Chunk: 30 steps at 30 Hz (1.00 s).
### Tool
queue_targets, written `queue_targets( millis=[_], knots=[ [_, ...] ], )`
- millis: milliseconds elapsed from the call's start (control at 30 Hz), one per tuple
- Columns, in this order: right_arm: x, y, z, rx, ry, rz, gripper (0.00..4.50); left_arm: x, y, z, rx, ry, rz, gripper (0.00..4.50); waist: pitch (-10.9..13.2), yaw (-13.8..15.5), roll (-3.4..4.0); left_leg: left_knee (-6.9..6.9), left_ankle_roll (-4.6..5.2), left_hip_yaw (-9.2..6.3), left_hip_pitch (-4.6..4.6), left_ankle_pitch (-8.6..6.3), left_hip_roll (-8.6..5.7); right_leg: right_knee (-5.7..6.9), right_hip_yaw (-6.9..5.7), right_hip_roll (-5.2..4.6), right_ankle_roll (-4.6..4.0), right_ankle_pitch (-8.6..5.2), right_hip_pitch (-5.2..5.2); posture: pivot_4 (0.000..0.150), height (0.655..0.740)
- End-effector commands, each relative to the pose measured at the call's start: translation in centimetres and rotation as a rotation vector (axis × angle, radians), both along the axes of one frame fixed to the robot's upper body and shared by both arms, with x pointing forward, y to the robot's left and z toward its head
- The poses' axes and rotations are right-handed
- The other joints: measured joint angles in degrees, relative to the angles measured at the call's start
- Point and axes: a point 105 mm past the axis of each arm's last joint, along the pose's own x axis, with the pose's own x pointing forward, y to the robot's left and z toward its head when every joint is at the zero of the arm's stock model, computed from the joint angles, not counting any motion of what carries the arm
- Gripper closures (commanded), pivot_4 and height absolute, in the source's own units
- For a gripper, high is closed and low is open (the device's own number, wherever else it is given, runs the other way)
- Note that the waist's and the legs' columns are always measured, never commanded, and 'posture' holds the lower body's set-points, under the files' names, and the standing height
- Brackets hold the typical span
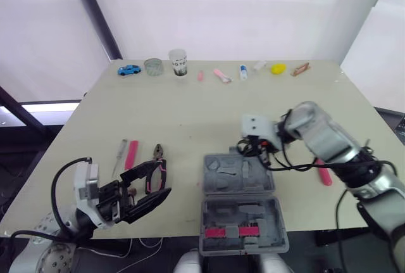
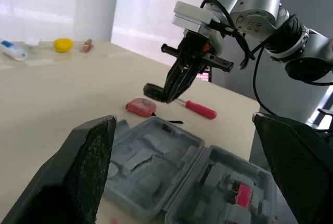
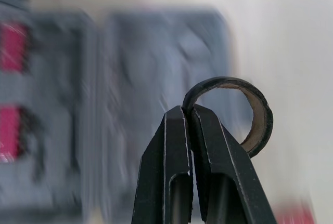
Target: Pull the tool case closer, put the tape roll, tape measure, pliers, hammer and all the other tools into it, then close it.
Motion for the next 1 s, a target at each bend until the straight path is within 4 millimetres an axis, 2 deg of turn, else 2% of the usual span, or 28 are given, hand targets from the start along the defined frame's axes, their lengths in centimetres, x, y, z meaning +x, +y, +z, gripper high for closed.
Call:
queue_targets(
  millis=[33,100,200,333,633,767,867,967,1000],
  knots=[
    [0.6,4.6,-1.0,-0.018,-0.054,0.074,4.47,-0.5,1.6,0.4,0.028,-0.033,0.077,0.00,0.0,0.2,-0.07,0.00,-0.01,0.02,0.00,0.00,-0.01,0.00,0.00,-0.01,0.00,0.00,0.00,0.150,0.7400],
    [0.7,5.8,-2.0,-0.034,-0.046,0.090,4.47,-0.7,2.0,0.2,0.039,-0.028,0.098,0.00,0.0,0.1,-0.08,0.00,-0.06,0.00,-0.03,0.03,-0.11,-0.01,-0.12,-0.14,-0.01,0.00,0.00,0.150,0.7400],
    [1.1,6.5,-2.8,-0.042,-0.036,0.093,4.47,-0.9,2.3,0.1,0.045,-0.026,0.114,0.00,0.0,0.0,-0.09,-0.01,-0.15,-0.01,-0.03,0.08,-0.13,0.00,-0.17,-0.15,-0.01,0.00,0.00,0.150,0.7400],
    [2.2,6.9,-4.0,-0.069,-0.050,0.075,4.47,-1.2,2.4,-0.1,0.049,-0.021,0.129,0.00,0.0,-0.3,-0.08,-0.04,-0.21,-0.04,-0.03,0.10,-0.13,0.00,-0.19,-0.15,-0.01,0.00,0.00,0.150,0.7400],
    [2.4,7.1,-5.1,-0.061,-0.014,0.061,4.47,-1.2,2.3,-0.2,0.048,-0.021,0.134,0.00,0.0,-0.4,-0.08,-0.19,-0.26,-0.23,-0.03,0.12,-0.12,0.09,-0.29,-0.14,-0.14,-0.06,-0.03,0.150,0.7400],
    [2.6,7.1,-5.2,-0.055,-0.009,0.050,3.15,-1.1,2.1,-0.3,0.046,-0.017,0.130,0.00,0.0,-0.4,-0.08,-0.19,-0.26,-0.29,-0.03,0.12,-0.11,0.10,-0.34,-0.16,-0.15,-0.07,-0.03,0.150,0.7400],
    [2.8,6.9,-5.2,-0.057,-0.013,0.042,1.62,-1.1,2.2,-0.3,0.047,-0.014,0.128,0.00,0.0,-0.4,-0.08,-0.20,-0.26,-0.32,-0.03,0.12,-0.11,0.12,-0.36,-0.16,-0.17,-0.08,-0.03,0.150,0.7400],
    [2.9,6.8,-5.2,-0.058,-0.018,0.037,0.31,-1.1,2.3,-0.4,0.048,-0.013,0.128,0.00,0.0,-0.4,-0.07,-0.21,-0.28,-0.38,-0.03,0.13,-0.11,0.17,-0.42,-0.17,-0.22,-0.11,-0.03,0.150,0.7400],
    [2.9,6.8,-5.0,-0.043,-0.015,0.033,0.04,-1.1,2.3,-0.4,0.048,-0.013,0.128,0.00,0.0,-0.4,-0.07,-0.21,-0.28,-0.38,-0.03,0.13,-0.11,0.17,-0.42,-0.17,-0.22,-0.11,-0.03,0.150,0.7400]
  ],
)
